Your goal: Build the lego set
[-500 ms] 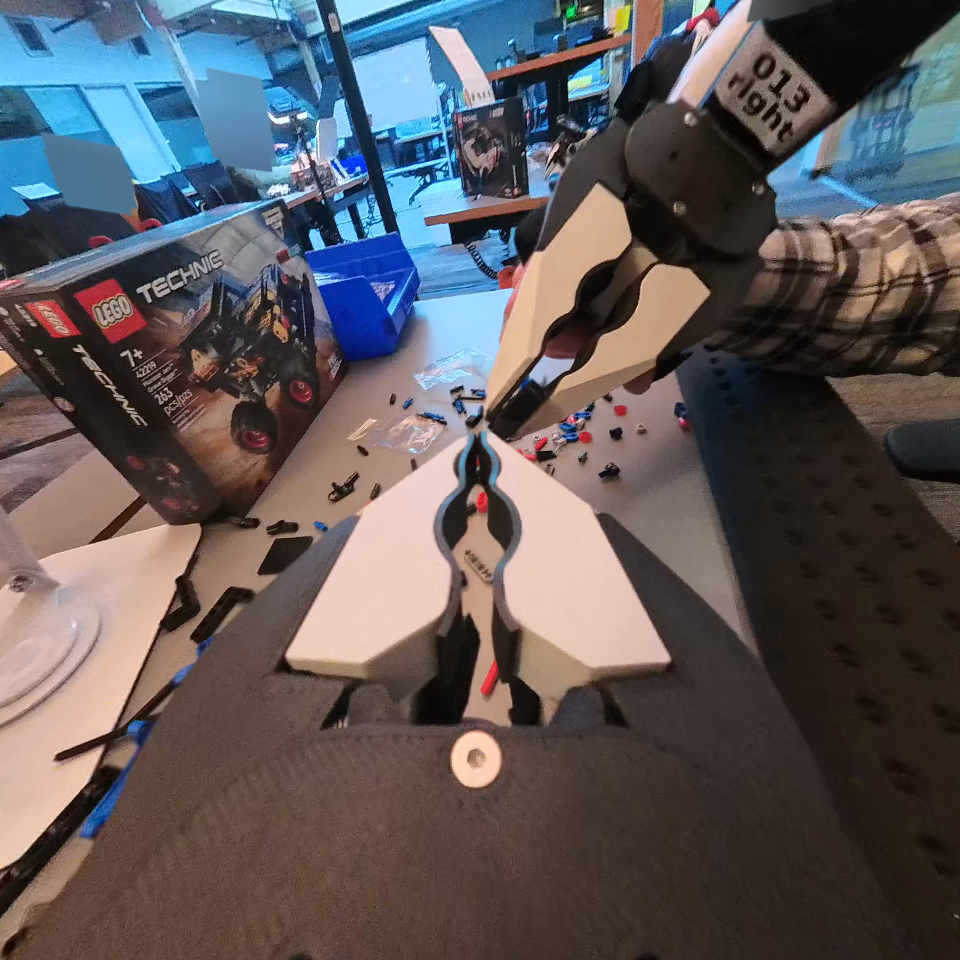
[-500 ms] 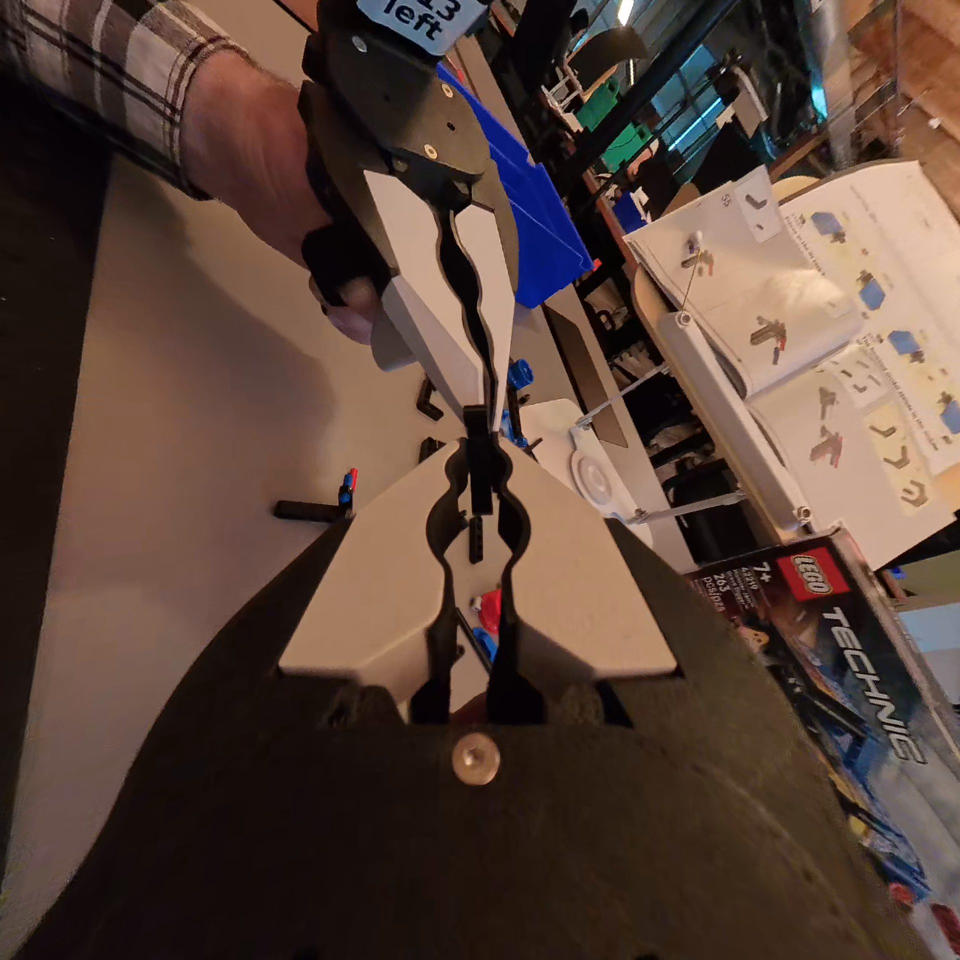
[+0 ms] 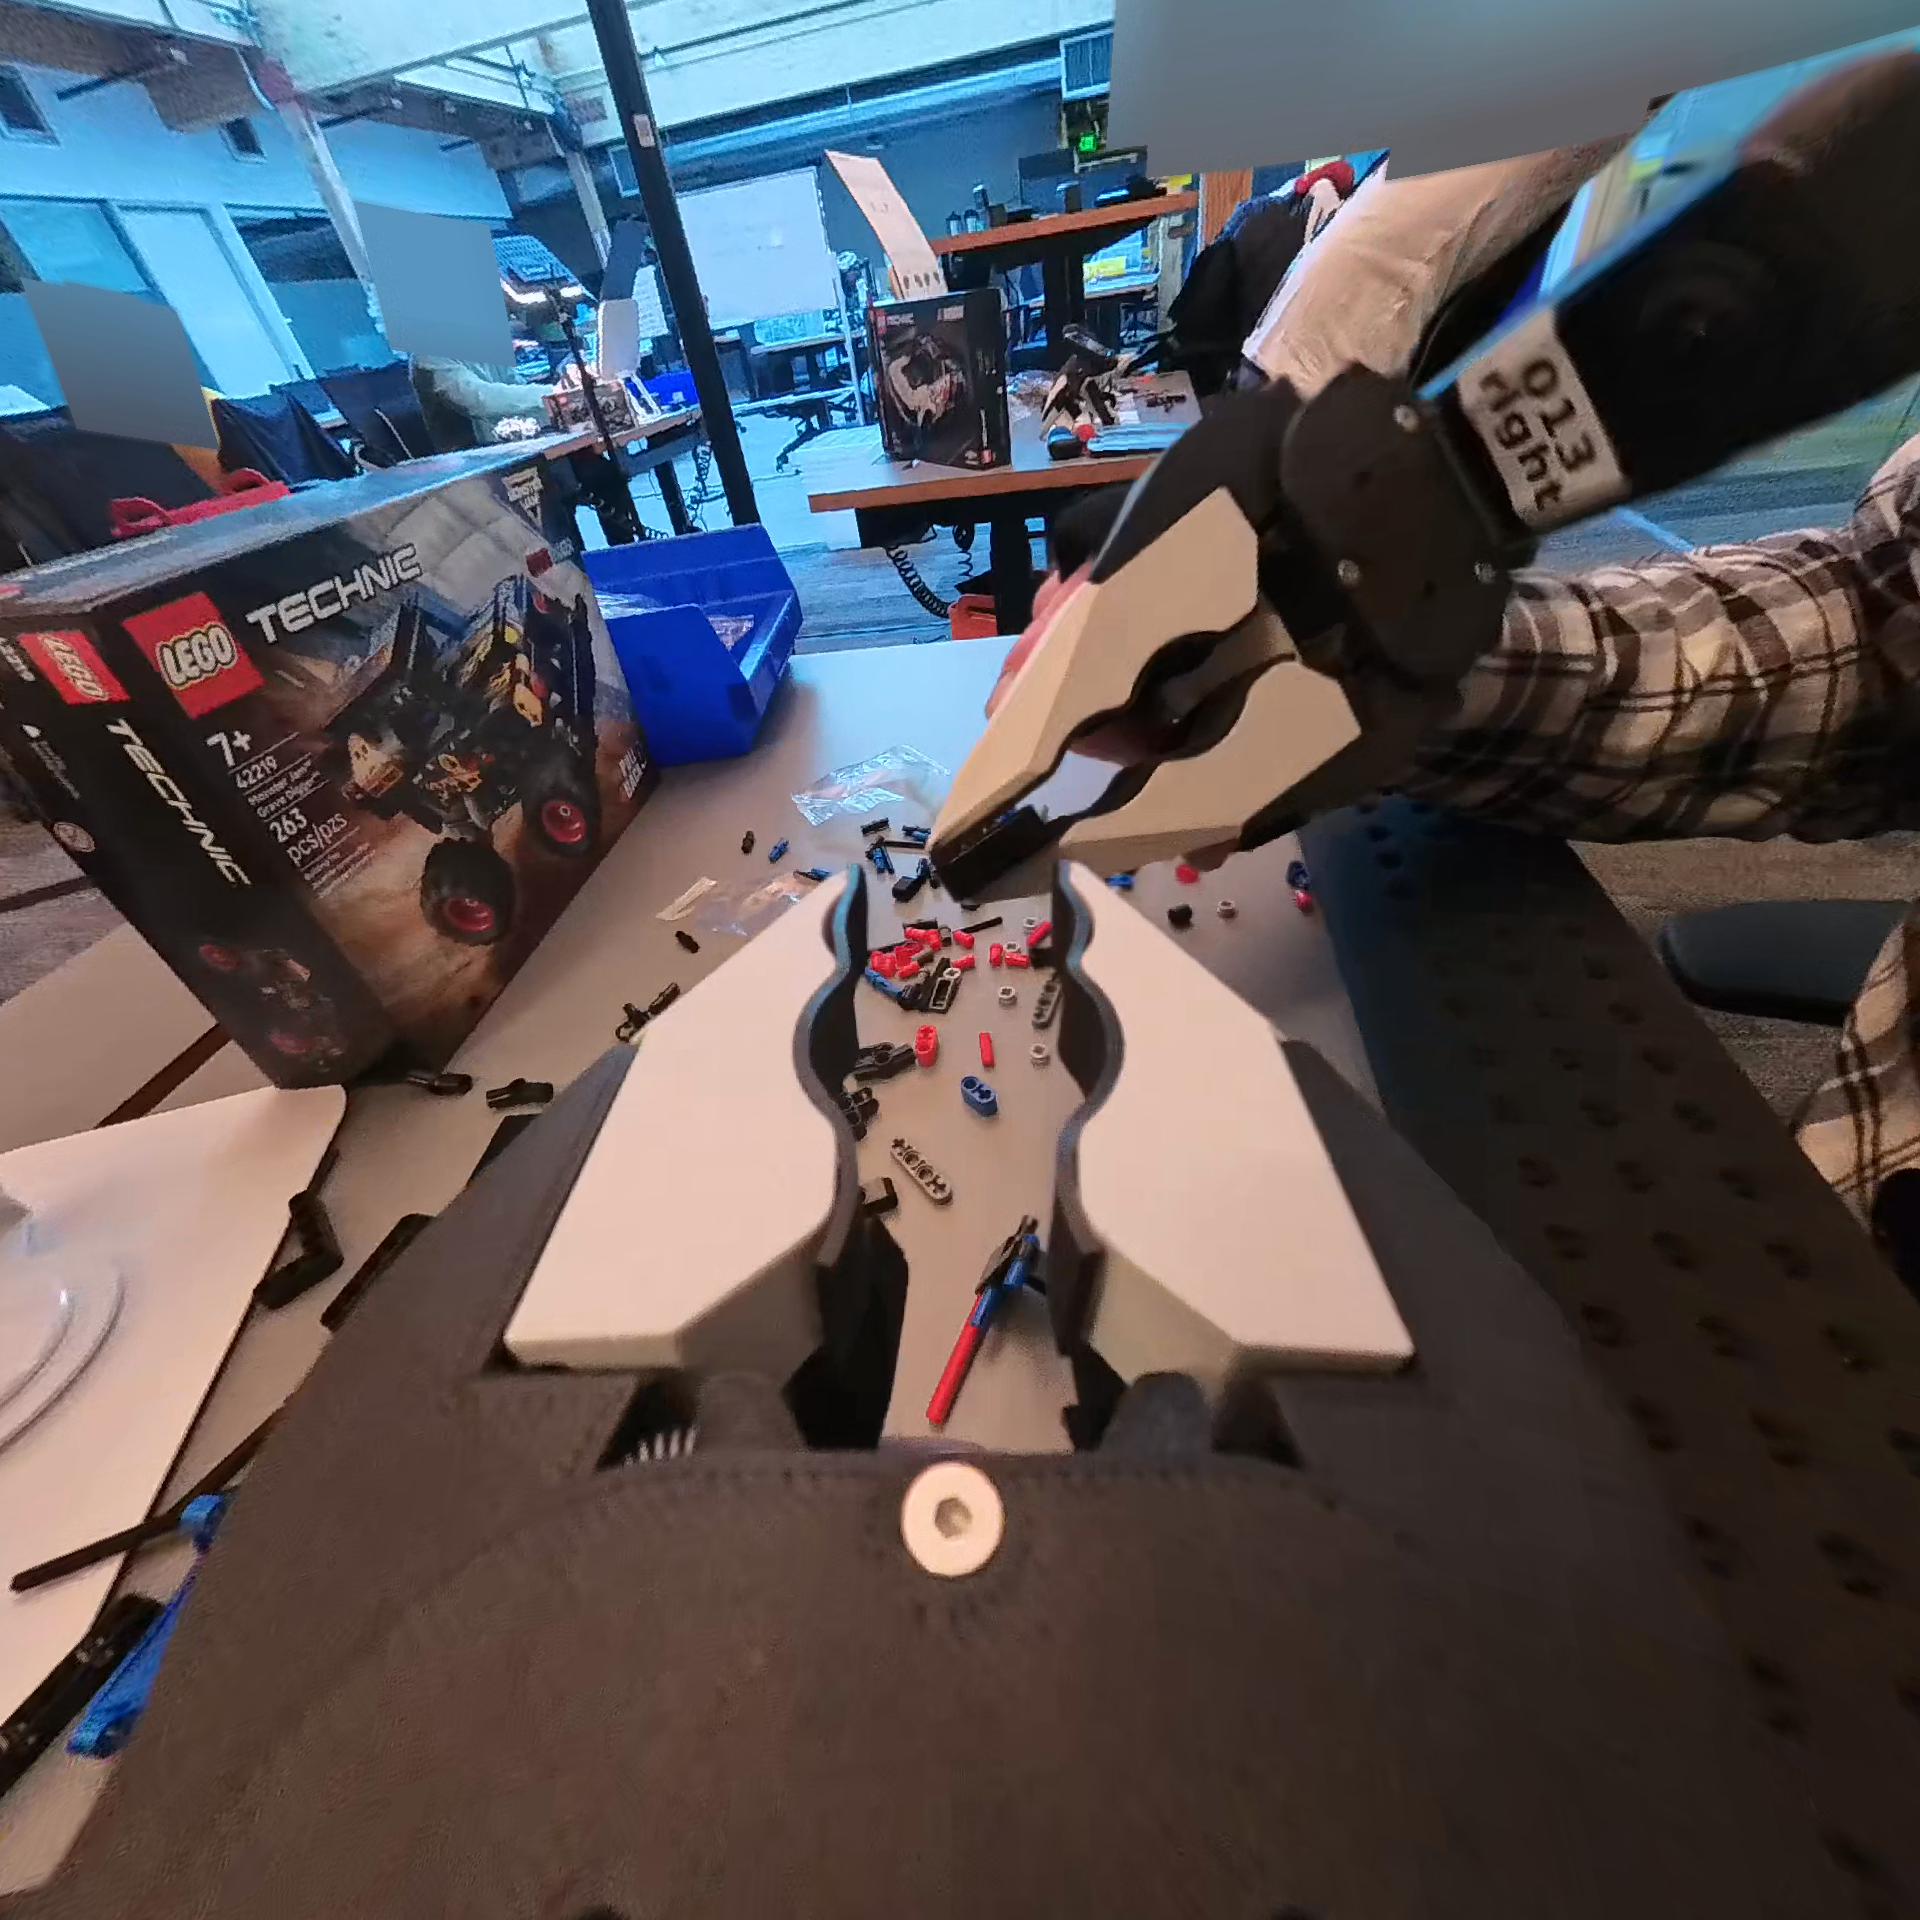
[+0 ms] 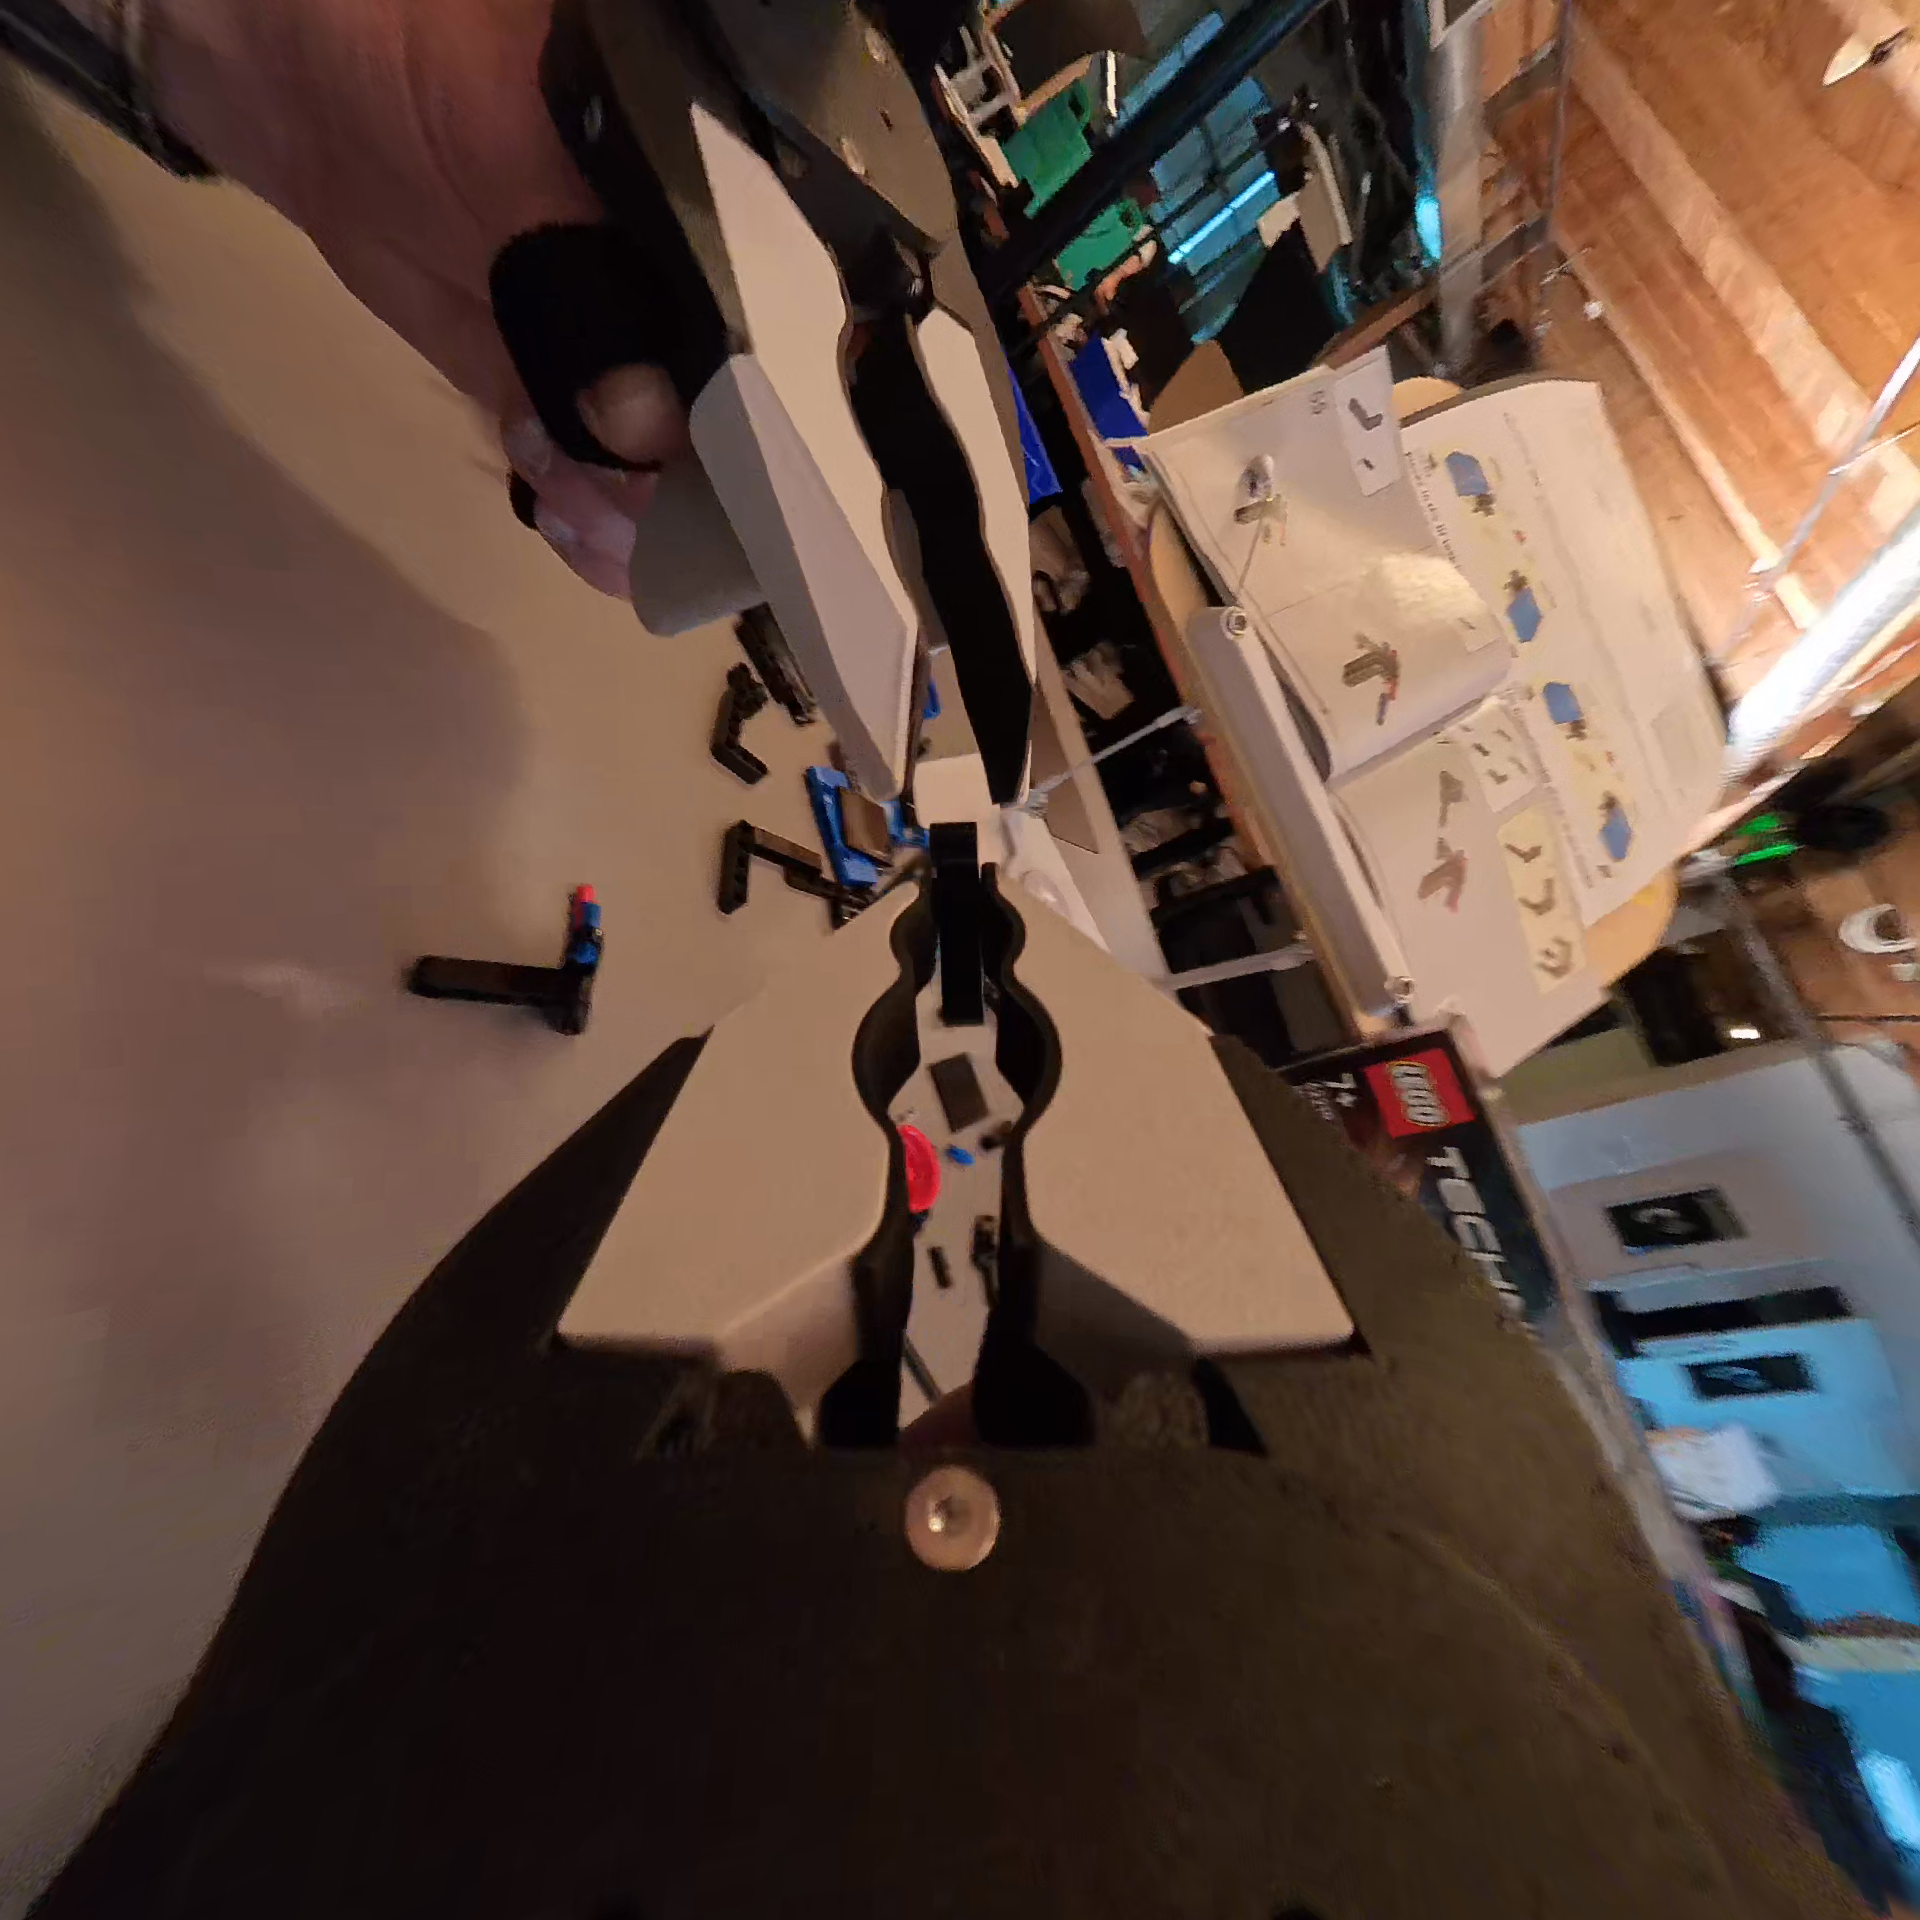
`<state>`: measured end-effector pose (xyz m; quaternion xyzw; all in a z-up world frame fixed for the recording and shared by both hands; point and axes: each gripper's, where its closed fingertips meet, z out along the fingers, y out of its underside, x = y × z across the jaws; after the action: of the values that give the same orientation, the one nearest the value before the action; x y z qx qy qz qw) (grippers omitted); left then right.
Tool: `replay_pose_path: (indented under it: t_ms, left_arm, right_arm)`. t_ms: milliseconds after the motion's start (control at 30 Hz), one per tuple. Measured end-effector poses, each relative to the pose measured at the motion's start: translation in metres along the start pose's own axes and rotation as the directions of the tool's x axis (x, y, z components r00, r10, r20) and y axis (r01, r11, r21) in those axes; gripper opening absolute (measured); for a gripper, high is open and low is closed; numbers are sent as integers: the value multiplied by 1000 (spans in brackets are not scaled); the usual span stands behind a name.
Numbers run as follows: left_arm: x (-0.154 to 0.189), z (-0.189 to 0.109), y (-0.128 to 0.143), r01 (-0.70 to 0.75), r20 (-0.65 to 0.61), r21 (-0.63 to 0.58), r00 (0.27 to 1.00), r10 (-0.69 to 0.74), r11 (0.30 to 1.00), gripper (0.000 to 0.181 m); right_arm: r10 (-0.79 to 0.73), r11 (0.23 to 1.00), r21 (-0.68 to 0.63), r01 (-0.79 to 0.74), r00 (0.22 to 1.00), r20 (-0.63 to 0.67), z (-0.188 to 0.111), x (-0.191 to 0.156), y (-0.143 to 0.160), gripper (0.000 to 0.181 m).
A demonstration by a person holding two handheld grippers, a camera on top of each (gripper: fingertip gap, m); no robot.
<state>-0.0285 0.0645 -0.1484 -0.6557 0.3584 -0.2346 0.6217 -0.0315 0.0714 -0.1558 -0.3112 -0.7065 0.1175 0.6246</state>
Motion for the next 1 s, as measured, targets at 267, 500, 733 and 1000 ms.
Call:
replay_pose_path:
  t_ms: [267, 500, 733, 1000]
  left_arm:
    - [6, 10, 3, 62, -23, -23, 998, -62, 998, 35]
    - [4, 16, 4, 151, -28, -7, 988, -151, 988, 22]
    - [-2, 15, 10, 83, -6, -49, 996, -84, 995, 21]
    - [-3, 18, 27, -206, 60, -210, 973, 223, 956, 21]
  right_arm:
    - [-247, 968, -82, 238, 959, -139, 2, 1, 0, 4]
    - [-345, 937, -125, 326, 919, -192, 4, 4, 0, 4]
    - [-227, 971, -98, 216, 967, -119, 2, -1, 3, 16]
    - [227, 969, -109, -222, 974, 28, -9, -4, 17, 13]
